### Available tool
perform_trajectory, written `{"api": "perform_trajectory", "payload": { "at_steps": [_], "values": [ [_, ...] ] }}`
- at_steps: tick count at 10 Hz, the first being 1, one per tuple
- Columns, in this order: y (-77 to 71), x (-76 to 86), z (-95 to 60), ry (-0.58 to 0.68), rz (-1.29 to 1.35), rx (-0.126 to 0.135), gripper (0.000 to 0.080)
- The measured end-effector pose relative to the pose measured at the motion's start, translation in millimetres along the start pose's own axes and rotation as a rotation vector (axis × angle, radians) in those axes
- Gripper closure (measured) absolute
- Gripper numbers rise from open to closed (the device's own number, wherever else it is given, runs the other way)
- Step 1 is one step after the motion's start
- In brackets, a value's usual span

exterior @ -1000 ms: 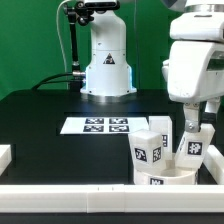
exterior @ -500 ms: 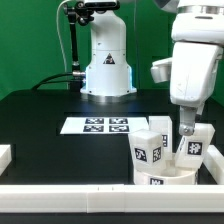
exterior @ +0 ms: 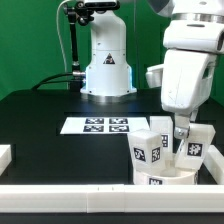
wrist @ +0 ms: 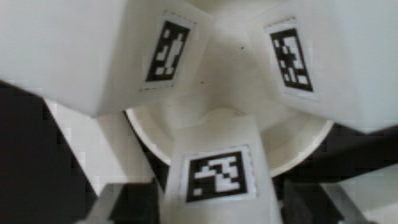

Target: Assemble stool

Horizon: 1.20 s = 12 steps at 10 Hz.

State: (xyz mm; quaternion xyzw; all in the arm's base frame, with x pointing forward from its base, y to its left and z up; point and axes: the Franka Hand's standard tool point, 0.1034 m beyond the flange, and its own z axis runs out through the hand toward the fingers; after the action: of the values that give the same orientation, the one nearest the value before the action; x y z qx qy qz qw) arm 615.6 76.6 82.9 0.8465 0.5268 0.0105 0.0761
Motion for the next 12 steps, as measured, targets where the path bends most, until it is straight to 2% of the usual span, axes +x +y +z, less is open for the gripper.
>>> {"api": "perform_trajectory", "payload": {
  "at_steps": [6, 9, 12],
  "values": [
    [0.8, -1.4, 0.4, -0.001, 0.19, 0.0, 0.0465],
    [4.0, -7.4, 2.2, 0.002, 0.556, 0.011, 0.0463],
    [2.2, -5.2, 2.7, 0.011, 0.917, 0.031, 0.0463]
  ]
}}
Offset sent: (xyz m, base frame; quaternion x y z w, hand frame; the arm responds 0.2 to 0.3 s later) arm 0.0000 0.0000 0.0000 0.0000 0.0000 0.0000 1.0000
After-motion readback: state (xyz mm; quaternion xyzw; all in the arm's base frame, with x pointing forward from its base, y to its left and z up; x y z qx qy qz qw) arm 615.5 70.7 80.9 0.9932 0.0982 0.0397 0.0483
